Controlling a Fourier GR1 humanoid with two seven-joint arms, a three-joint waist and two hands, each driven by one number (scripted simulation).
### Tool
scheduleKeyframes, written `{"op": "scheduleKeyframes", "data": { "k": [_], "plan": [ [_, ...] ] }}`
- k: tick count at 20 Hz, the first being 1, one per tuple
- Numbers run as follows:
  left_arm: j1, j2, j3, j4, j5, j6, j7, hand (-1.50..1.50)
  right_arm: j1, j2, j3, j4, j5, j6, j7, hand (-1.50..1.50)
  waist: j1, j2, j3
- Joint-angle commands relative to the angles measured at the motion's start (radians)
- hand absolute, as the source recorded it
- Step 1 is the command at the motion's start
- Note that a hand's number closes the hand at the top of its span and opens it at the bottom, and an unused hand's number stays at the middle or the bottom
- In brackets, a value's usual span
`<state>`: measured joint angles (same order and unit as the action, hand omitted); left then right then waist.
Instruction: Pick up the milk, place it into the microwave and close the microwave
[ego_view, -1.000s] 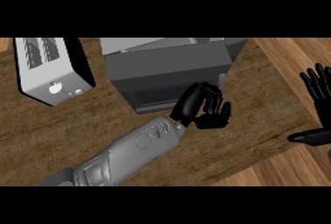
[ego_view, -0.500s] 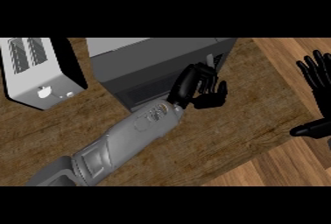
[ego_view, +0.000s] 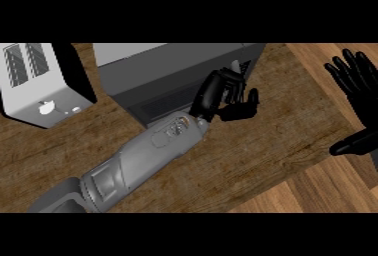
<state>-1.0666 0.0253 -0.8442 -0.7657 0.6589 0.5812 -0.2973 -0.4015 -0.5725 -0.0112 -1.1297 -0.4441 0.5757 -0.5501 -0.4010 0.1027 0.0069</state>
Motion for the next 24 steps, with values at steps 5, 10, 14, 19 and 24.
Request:
{"op": "scheduleKeyframes", "data": {
  "k": [5,10,14,19,24],
  "plan": [
    [-0.072,-0.024,-0.002,0.039,0.024,0.001,0.001,1.5,-0.055,-0.032,0.11,-0.13,0.023,0.182,-0.022,1.5,-0.014,-0.002,0.004],
    [-0.075,-0.024,-0.003,0.048,0.04,0.022,-0.012,1.5,-0.066,-0.03,0.143,-0.204,0.0,0.189,0.008,1.5,-0.036,0.001,0.005],
    [-0.073,-0.024,-0.005,0.052,0.05,0.042,-0.018,1.5,-0.057,-0.04,0.162,-0.256,-0.02,0.198,0.032,1.5,-0.054,-0.004,0.006],
    [-0.07,-0.023,-0.005,0.058,0.058,0.066,-0.031,1.5,-0.05,-0.031,0.191,-0.309,-0.038,0.186,0.068,1.5,-0.061,0.003,0.006],
    [-0.066,-0.023,-0.009,0.047,0.071,0.086,-0.036,1.5,-0.039,-0.036,0.21,-0.367,-0.064,0.192,0.09,1.5,-0.076,-0.007,0.005]
  ]
}}
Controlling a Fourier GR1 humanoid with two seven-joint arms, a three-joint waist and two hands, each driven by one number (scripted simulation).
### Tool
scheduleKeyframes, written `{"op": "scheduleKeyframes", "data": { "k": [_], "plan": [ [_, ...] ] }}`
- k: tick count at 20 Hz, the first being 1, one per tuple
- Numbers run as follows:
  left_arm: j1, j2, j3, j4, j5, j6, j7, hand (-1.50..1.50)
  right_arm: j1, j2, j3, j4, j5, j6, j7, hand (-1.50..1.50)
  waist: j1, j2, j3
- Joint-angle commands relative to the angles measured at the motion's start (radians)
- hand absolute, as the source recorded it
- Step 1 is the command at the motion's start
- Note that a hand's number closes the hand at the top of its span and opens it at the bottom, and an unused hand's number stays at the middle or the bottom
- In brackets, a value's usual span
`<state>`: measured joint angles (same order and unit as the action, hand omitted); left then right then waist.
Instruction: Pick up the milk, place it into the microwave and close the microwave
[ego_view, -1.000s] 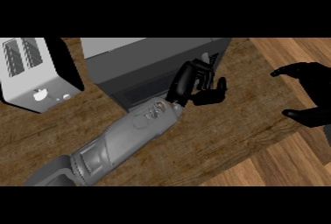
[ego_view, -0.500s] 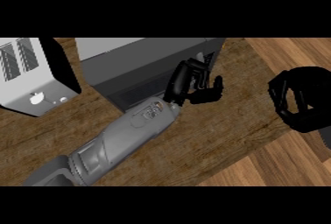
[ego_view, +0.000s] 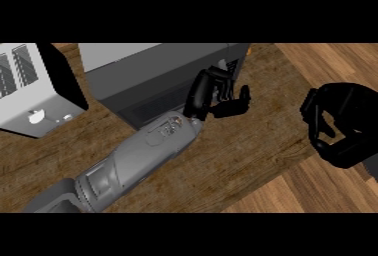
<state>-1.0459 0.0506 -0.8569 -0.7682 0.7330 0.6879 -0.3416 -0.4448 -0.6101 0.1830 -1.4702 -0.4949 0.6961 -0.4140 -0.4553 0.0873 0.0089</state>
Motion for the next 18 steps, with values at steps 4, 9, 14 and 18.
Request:
{"op": "scheduleKeyframes", "data": {
  "k": [4,9,14,18],
  "plan": [
    [-0.081,-0.048,-0.001,0.054,-0.002,-0.008,0.001,1.5,0.011,0.001,0.025,-0.062,-0.03,0.068,-0.028,1.5,-0.023,0.011,0.003],
    [-0.074,-0.048,0.002,0.045,0.012,0.018,-0.003,1.5,0.03,-0.002,0.031,-0.097,-0.047,0.064,-0.016,1.5,-0.044,0.015,0.005],
    [0.021,-0.049,0.165,-0.003,0.207,0.028,0.096,1.5,0.076,-0.025,0.126,-0.134,-0.04,0.105,0.066,1.5,0.018,0.038,-0.017],
    [0.055,-0.051,0.258,-0.026,0.287,-0.006,0.047,1.5,0.121,-0.009,0.151,-0.164,-0.07,0.094,0.08,1.5,0.054,0.031,-0.018]
  ]
}}
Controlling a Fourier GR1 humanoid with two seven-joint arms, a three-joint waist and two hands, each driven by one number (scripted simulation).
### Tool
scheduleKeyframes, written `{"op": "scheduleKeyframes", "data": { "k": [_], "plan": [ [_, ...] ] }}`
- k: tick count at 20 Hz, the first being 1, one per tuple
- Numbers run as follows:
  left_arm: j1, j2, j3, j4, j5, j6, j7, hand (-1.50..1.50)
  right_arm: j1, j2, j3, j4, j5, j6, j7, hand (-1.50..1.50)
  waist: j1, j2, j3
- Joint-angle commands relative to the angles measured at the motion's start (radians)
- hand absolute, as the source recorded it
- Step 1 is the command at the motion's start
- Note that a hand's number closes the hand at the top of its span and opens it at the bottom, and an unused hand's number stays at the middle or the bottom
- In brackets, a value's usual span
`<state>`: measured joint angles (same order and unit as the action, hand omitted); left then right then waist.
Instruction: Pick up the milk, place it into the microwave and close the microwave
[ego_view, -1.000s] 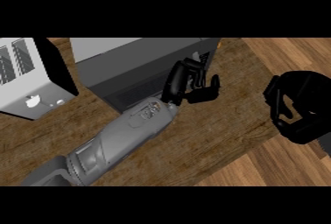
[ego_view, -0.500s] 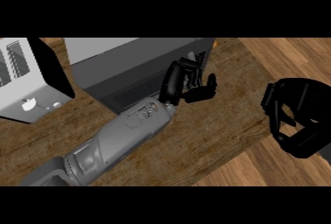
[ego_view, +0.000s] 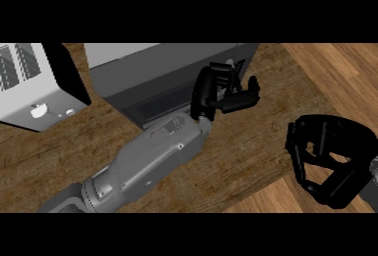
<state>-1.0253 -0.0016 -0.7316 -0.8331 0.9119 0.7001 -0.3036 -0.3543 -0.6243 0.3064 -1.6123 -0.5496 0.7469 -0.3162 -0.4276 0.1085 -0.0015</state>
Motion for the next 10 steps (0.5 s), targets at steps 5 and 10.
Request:
{"op": "scheduleKeyframes", "data": {
  "k": [5,10],
  "plan": [
    [0.061,0.002,0.138,0.064,0.171,-0.115,-0.008,1.5,0.088,0.023,0.041,-0.07,-0.019,-0.004,-0.005,1.5,0.058,0.003,-0.005],
    [0.098,0.028,0.112,0.094,0.215,-0.219,-0.025,1.5,0.146,0.041,0.065,-0.135,-0.016,-0.027,-0.005,1.5,0.082,-0.003,-0.005]
  ]
}}
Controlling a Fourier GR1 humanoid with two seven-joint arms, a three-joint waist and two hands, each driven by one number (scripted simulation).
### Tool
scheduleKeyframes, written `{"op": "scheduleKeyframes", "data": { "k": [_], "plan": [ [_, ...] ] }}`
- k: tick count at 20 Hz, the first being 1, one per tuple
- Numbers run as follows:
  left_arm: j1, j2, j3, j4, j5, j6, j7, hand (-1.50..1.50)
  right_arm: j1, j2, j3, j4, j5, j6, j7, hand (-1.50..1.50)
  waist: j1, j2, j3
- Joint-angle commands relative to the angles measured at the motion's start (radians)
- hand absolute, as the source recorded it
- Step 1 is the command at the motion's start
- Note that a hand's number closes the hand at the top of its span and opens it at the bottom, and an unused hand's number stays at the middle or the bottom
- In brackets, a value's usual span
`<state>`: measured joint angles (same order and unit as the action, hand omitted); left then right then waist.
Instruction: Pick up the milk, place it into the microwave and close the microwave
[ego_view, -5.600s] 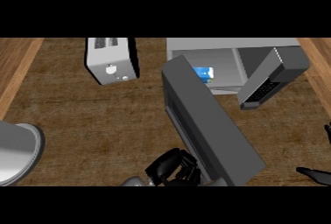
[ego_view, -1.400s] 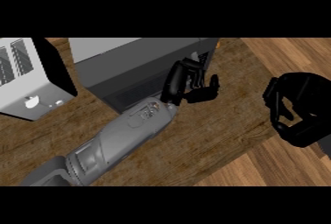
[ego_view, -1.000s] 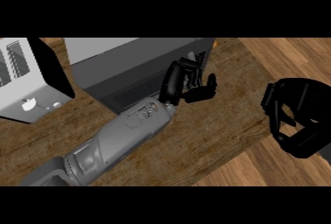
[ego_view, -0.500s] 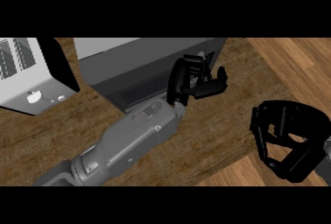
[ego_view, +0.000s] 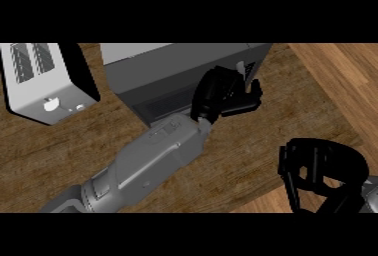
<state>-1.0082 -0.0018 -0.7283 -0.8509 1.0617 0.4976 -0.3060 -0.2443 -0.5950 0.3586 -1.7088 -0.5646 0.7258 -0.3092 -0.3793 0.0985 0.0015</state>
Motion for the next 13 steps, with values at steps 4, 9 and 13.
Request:
{"op": "scheduleKeyframes", "data": {
  "k": [4,9,13],
  "plan": [
    [0.102,0.036,0.092,0.132,0.098,-0.088,-0.034,1.5,0.076,0.032,0.032,-0.076,0.016,-0.042,-0.007,1.5,0.061,0.005,-0.009],
    [0.133,0.043,0.069,0.159,0.118,-0.159,-0.067,1.5,0.122,0.039,0.05,-0.137,0.042,-0.069,-0.006,1.5,0.072,0.0,-0.009],
    [0.133,0.046,0.06,0.177,0.133,-0.212,-0.081,1.5,0.148,0.055,0.072,-0.185,0.068,-0.1,0.003,1.5,0.082,-0.001,-0.01]
  ]
}}
